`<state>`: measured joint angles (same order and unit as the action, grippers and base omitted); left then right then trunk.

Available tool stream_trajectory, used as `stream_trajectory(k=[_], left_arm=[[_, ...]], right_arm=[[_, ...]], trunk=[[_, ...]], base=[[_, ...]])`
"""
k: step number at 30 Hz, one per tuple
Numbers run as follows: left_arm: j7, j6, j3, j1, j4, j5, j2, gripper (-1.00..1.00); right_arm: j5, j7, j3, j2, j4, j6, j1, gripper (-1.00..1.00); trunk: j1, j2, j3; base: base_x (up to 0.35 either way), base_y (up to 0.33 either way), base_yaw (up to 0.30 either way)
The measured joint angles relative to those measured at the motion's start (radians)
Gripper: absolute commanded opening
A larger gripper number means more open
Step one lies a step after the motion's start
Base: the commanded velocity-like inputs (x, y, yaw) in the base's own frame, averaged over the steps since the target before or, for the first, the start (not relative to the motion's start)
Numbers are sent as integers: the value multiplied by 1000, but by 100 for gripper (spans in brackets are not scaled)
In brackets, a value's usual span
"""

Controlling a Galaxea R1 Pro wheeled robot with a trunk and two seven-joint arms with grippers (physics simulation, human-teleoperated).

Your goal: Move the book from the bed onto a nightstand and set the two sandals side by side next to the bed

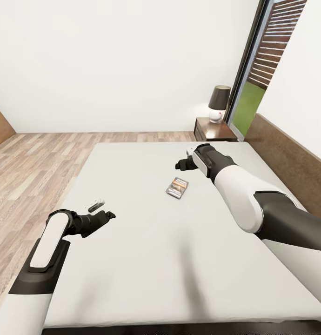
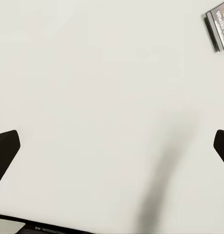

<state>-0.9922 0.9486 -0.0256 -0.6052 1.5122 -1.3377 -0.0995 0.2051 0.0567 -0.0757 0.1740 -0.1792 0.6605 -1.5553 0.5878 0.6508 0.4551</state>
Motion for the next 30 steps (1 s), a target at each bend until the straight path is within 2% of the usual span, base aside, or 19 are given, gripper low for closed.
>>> stream_trajectory(k=[16,24,27,30], left_arm=[[2,2,-3,2,3,0,-2,100],[1,1,-2,2,44,-3,2,100],[1,0,0,2,56,-11,2,100],[0,-1,3,2,65,-33,1,100]], right_arm=[[-1,-1,-4,0,-1,-148,0,100],[0,-2,-3,0,-1,-207,0,100],[0,-2,-3,0,-1,-214,0,100],[0,-2,-3,0,-1,-216,0,100]], trunk=[[0,0,25],[0,0,37],[0,0,42],[0,0,47]], base=[[0,0,0],[0,0,0],[0,0,0],[0,0,0]])
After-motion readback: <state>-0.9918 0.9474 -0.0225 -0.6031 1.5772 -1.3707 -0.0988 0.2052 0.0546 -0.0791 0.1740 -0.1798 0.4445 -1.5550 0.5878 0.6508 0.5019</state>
